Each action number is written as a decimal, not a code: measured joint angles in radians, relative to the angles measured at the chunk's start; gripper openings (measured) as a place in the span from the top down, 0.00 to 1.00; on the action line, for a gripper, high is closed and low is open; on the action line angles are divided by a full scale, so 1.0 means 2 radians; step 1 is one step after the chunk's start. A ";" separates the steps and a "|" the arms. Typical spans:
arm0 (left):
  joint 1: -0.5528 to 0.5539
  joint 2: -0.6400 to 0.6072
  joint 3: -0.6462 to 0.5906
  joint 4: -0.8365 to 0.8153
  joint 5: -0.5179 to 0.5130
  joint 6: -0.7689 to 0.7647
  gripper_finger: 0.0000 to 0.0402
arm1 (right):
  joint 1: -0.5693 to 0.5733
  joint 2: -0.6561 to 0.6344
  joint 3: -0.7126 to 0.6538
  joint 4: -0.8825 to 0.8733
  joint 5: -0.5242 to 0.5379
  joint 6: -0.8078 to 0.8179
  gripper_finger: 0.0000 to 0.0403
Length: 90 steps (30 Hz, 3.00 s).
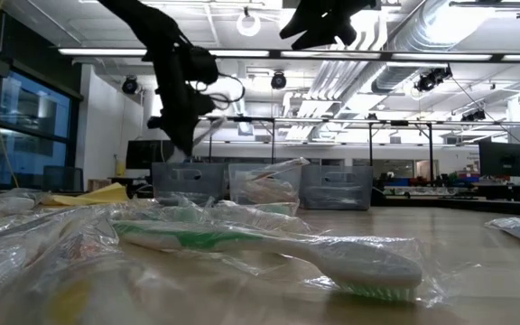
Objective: Pick & Place Toothbrushes
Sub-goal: Put the green toothbrush into the left black bin, then put the blue toothbrush into the right black bin
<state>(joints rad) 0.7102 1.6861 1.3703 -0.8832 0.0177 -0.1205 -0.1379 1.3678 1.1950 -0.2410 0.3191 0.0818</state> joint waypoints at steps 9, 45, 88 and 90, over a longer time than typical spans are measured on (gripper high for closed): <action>0.005 0.027 0.002 -0.019 0.001 0.018 0.85 | 0.000 0.000 0.000 -0.005 0.000 -0.001 0.36; 0.004 -0.195 -0.088 0.080 0.005 0.068 0.63 | -0.132 0.163 0.000 0.032 -0.108 0.023 0.84; -0.108 -0.348 -0.299 0.242 0.039 0.076 0.63 | 0.246 0.133 0.000 -0.407 -0.177 0.810 0.45; -0.108 -0.348 -0.299 0.242 0.038 0.075 0.63 | 0.253 0.149 0.000 -0.407 -0.180 0.830 0.42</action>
<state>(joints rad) 0.4946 0.9901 0.7723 -0.3988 0.0945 0.0302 0.3689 1.6655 1.1946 -1.0548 -0.0416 1.7426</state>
